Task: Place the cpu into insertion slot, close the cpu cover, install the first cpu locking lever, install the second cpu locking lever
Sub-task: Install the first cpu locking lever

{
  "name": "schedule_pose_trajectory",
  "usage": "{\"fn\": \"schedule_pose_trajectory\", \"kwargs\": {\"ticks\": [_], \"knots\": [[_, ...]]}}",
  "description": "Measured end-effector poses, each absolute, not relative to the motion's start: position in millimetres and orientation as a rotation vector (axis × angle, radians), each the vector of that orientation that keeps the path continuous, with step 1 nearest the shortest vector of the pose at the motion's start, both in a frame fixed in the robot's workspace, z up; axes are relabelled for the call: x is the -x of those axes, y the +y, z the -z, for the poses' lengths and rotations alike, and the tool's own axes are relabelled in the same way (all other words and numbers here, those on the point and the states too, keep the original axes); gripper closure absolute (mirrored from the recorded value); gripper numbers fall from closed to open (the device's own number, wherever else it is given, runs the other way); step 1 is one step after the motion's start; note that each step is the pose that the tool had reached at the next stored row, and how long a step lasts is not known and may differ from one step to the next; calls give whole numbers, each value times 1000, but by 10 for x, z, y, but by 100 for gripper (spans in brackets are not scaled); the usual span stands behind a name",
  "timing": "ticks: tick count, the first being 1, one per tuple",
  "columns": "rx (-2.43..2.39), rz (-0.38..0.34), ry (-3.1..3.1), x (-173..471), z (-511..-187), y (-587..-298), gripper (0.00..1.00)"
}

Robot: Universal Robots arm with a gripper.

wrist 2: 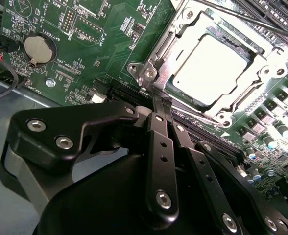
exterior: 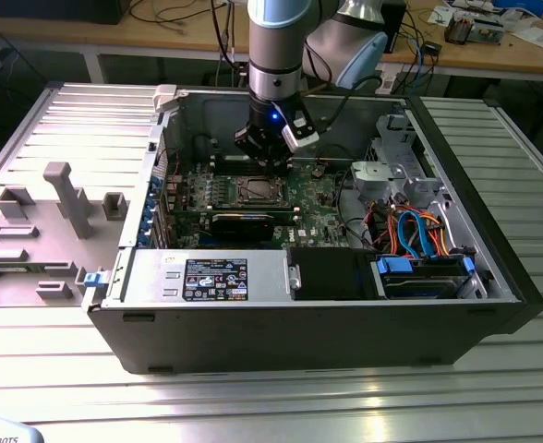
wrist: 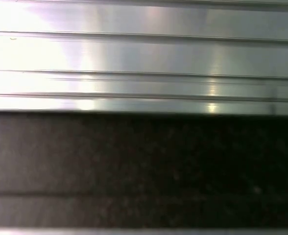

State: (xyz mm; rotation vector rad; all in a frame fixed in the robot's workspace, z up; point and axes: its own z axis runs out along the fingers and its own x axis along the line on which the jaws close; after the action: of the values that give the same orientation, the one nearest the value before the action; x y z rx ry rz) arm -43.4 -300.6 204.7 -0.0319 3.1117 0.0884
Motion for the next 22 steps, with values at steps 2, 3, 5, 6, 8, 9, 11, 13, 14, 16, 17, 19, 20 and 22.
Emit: {"fn": "schedule_pose_trajectory", "kwargs": {"ticks": [2,3,5,6,8,9,11,13,14,16,17,19,20,22], "knots": [[32,-89,3112,434,-2055,-3006,89],[32,-88,3112,434,-2056,-3006,89],[32,-88,3112,434,-2058,-3007,89],[32,-88,3112,434,-2057,-3007,89],[32,-87,3112,430,-2054,-3007,89],[32,-86,3112,429,-2051,-3006,89],[32,-83,3112,426,-2048,-3007,89],[32,-81,3112,423,-2045,-3007,89],[32,-81,3112,422,-2044,-3007,89],[32,-80,3112,421,-2042,-3007,89],[32,-80,3112,421,-2042,-3007,89],[32,-80,3112,421,-2042,-3008,89],[32,-81,3112,420,-2052,-3008,89],[32,-81,3112,421,-2060,-3008,89]]}}
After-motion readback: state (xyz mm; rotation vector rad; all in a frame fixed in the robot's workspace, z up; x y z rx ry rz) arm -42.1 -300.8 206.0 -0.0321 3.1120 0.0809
